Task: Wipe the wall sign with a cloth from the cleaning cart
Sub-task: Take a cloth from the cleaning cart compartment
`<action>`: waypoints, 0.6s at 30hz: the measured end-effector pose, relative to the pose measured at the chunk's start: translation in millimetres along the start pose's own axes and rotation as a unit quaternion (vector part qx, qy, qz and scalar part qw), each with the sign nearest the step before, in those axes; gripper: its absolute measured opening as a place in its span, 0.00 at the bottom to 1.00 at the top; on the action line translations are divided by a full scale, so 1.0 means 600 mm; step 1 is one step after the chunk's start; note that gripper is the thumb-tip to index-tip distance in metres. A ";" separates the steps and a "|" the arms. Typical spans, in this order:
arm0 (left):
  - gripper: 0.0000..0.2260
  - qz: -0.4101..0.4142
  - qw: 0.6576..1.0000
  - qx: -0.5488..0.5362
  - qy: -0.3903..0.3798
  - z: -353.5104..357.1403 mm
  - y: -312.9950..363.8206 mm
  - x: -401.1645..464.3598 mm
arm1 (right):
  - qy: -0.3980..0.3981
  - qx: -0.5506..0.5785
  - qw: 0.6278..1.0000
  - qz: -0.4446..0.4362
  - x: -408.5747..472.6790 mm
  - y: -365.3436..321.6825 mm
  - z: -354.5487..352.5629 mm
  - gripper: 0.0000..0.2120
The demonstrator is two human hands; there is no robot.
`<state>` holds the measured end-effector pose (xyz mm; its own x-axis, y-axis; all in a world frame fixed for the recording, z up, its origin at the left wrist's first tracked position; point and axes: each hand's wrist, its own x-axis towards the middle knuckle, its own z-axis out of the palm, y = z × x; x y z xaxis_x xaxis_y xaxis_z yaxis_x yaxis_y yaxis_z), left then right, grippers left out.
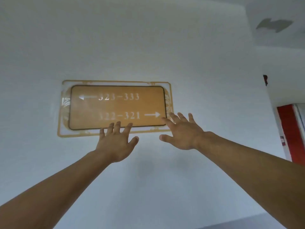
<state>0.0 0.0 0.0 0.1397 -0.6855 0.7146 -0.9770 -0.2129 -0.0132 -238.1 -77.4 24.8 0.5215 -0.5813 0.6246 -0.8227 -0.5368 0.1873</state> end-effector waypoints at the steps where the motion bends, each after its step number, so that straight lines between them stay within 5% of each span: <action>1: 0.31 0.012 1.000 -0.005 -0.007 0.010 0.013 0.003 | -0.004 -0.019 1.000 0.010 -0.010 0.011 0.000 0.37; 9: 0.32 0.091 0.994 -0.052 -0.040 0.098 0.128 0.027 | -0.050 -0.101 0.990 0.084 -0.081 0.112 0.009 0.37; 18: 0.33 0.200 0.969 -0.131 -0.064 0.166 0.383 0.020 | -0.133 -0.200 0.947 0.212 -0.261 0.307 -0.008 0.38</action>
<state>-206.6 -126.4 -63.8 -0.2563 -0.7611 0.5959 -0.9621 0.2602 -0.0815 -472.3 -82.1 -34.7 0.1187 -0.8551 0.5046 -0.9631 0.0245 0.2681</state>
